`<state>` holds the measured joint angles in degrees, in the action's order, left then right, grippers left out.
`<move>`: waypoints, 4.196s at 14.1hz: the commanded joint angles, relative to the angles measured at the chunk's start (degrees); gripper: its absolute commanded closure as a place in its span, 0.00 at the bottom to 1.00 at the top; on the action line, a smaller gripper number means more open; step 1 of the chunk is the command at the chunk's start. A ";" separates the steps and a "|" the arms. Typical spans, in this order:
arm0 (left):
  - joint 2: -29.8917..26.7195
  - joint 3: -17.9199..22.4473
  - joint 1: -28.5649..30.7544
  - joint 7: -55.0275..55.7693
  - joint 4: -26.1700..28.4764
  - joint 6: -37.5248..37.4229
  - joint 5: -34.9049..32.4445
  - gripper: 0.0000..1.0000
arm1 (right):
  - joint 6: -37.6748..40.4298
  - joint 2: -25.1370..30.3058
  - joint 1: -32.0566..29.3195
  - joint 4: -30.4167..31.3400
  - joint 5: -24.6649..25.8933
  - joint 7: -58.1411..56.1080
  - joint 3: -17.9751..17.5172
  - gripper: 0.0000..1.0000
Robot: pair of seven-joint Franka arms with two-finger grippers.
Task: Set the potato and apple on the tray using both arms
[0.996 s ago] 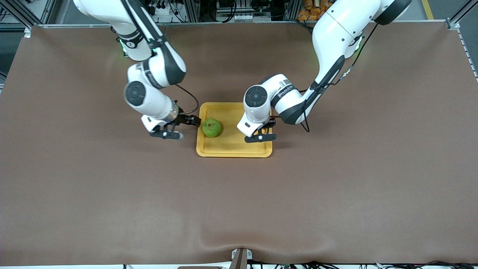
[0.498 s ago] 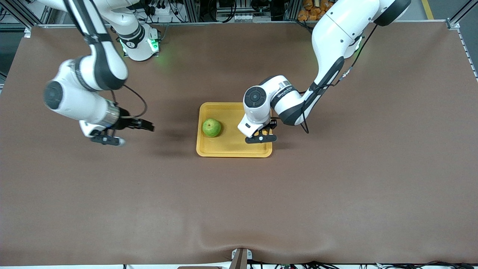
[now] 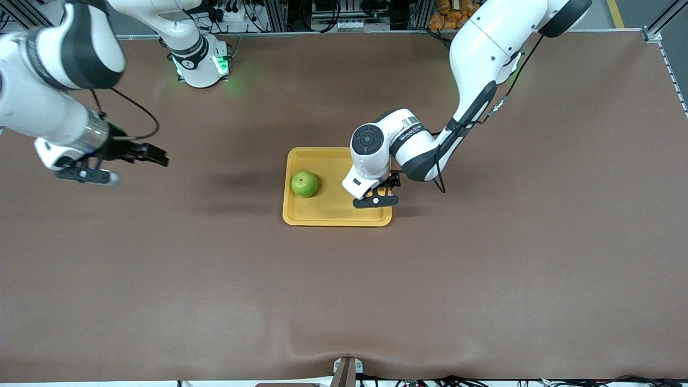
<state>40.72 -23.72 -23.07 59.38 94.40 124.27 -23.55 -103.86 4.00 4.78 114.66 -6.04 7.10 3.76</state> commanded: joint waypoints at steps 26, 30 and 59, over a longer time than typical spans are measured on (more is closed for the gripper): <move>-33.77 0.08 26.67 -28.97 -12.84 -39.02 13.97 0.00 | 19.40 -0.93 -6.19 -25.89 4.28 -3.15 -1.04 0.00; -35.53 0.34 29.66 -35.38 -12.66 -39.19 14.15 0.00 | 19.31 -1.54 -5.75 -25.89 3.24 -2.97 -1.21 0.00; -46.17 18.54 19.73 -47.52 -5.01 -43.06 21.18 0.00 | 19.40 -2.60 -6.01 -27.56 4.99 -3.76 -1.48 0.00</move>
<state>-4.94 -5.52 -3.30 12.51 89.81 82.14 -3.52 -85.10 2.17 -0.80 88.77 -1.94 3.69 2.82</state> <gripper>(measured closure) 0.000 0.000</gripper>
